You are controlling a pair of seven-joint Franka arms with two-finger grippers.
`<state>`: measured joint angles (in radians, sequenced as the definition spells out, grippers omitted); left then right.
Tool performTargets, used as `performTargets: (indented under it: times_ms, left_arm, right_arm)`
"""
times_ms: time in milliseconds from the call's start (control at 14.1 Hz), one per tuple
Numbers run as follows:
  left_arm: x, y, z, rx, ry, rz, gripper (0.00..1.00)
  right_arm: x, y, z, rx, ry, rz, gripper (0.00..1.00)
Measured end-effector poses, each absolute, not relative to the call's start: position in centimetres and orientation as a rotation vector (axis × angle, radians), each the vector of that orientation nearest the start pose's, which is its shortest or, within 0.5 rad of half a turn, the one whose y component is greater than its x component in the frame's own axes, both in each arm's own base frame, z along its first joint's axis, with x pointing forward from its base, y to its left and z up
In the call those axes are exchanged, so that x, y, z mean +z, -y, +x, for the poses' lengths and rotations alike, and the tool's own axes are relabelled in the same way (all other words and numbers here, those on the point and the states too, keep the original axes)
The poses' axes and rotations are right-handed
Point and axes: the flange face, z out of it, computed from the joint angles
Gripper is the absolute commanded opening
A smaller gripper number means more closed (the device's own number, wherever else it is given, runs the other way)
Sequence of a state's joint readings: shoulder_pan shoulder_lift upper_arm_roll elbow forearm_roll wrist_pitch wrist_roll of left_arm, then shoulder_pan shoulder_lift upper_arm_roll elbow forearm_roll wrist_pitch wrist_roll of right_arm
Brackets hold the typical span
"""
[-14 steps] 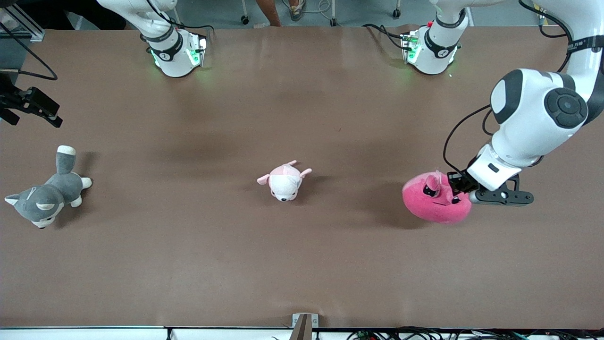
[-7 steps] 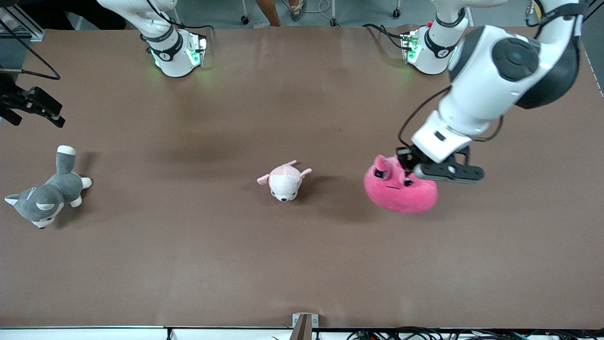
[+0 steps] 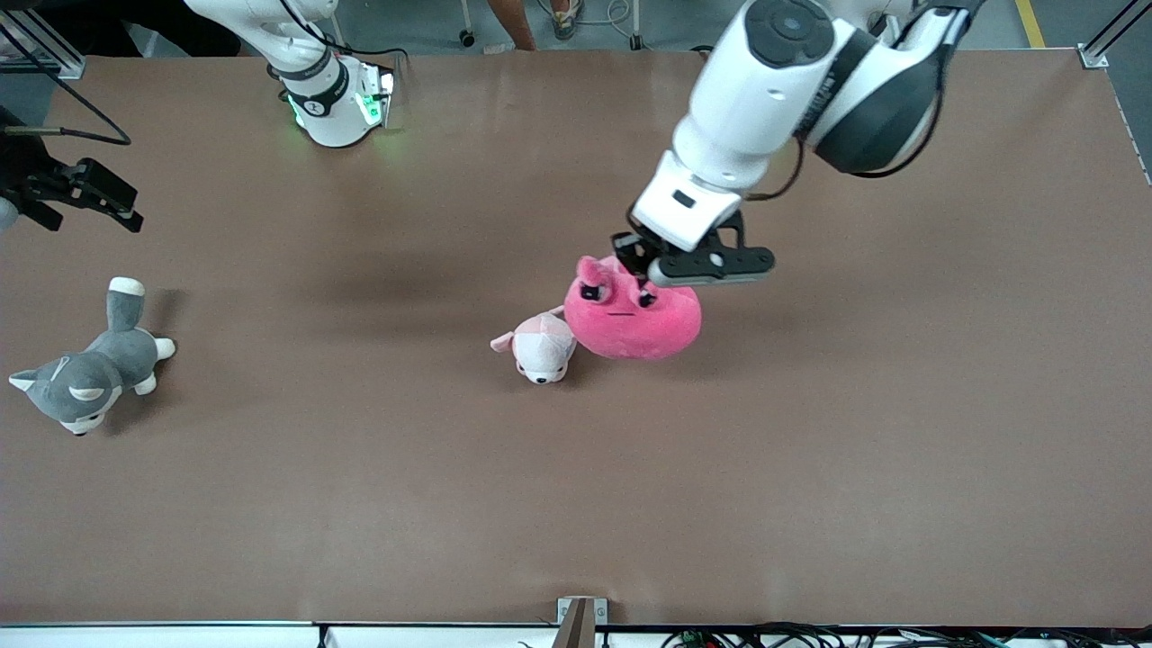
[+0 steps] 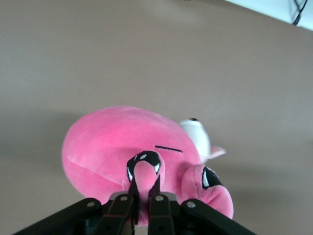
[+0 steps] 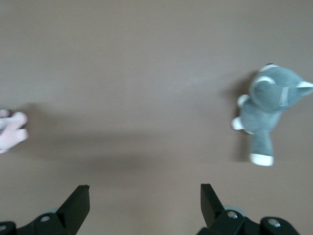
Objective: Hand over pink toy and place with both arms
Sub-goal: 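Lift the pink plush and carry it toward the table's middle, then hold the pink plush with the left gripper while the right gripper approaches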
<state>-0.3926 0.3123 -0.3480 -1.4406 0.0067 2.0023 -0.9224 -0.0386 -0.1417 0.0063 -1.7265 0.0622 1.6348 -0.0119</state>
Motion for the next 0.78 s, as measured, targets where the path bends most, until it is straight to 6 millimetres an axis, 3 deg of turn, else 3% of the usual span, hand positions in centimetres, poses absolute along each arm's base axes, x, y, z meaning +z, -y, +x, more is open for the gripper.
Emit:
performTargets:
  times_ms: [212,496,779]
  left_arm:
    - [55.1,47.7,49.7,-0.128,0.540,-3.391,0.00]
    - [55.4,51.8,47.3,-0.052,0.814,-3.375,0.00]
    - [55.0,53.9,46.0,0.002,0.949,-3.346,0.00]
  right_arm:
    - [62.5,-1.3,52.1,-0.027,-0.034,-2.882,0.81]
    - [59.1,-5.3,54.1,0.085,-0.003,-2.711,0.79]
    - [57.8,-8.5,55.2,0.140,0.004,-2.536,0.79]
